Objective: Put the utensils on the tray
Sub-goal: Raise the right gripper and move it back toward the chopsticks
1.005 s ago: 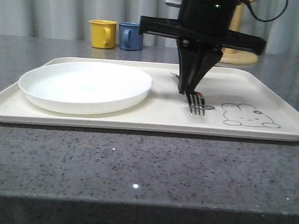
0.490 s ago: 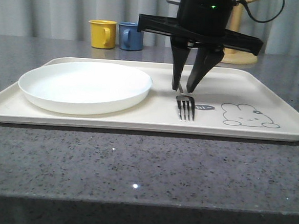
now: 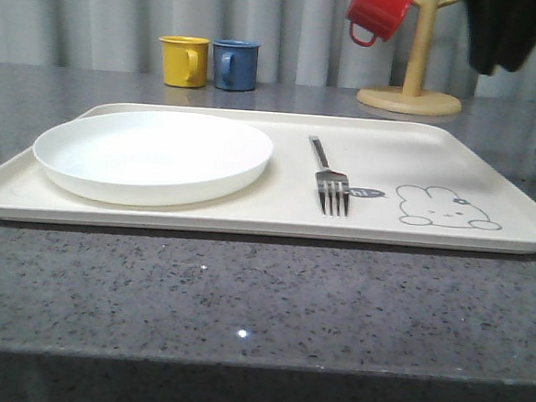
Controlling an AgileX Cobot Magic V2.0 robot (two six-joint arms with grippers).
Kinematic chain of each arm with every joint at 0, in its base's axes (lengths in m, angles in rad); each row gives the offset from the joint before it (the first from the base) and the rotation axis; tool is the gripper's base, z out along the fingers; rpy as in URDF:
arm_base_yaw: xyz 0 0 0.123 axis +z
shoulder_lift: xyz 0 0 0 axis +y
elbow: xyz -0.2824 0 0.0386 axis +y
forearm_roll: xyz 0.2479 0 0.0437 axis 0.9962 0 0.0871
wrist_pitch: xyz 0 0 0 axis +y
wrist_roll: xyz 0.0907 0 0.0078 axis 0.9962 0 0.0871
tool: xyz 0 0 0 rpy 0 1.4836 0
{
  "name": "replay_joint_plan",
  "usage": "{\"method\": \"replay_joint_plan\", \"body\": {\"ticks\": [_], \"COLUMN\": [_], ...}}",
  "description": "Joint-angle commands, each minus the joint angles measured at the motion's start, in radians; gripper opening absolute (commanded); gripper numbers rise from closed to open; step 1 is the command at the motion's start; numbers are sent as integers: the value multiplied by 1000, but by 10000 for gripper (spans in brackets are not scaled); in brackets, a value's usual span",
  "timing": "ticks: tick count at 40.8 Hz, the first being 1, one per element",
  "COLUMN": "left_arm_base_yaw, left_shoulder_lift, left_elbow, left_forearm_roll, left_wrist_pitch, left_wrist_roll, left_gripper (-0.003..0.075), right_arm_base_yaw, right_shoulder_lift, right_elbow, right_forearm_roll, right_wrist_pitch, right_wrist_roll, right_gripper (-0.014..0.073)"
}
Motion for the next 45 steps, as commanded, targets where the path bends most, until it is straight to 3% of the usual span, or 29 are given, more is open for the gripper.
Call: {"method": "replay_joint_plan", "body": {"ticks": [1, 7, 15, 45], "left_arm_base_yaw": [-5, -5, -5, -5], "left_shoulder_lift": [4, 4, 4, 4], "left_elbow": [-26, -26, -26, -26], "left_forearm_roll": [-4, -4, -4, -4], "left_wrist_pitch": [-74, -74, -74, -74], "left_wrist_roll": [-11, -11, -11, -11], "left_gripper": [368, 368, 368, 368], "right_arm_base_yaw": [-116, -293, -409, -416], "right_shoulder_lift": [-66, -66, -41, 109], "right_elbow": [27, 103, 139, 135], "right_forearm_roll": [19, 133, 242, 245], "right_wrist_pitch": [81, 38, -40, -114], "right_wrist_roll": [-89, -213, -311, -335], "right_gripper": [223, 223, 223, 220]}}
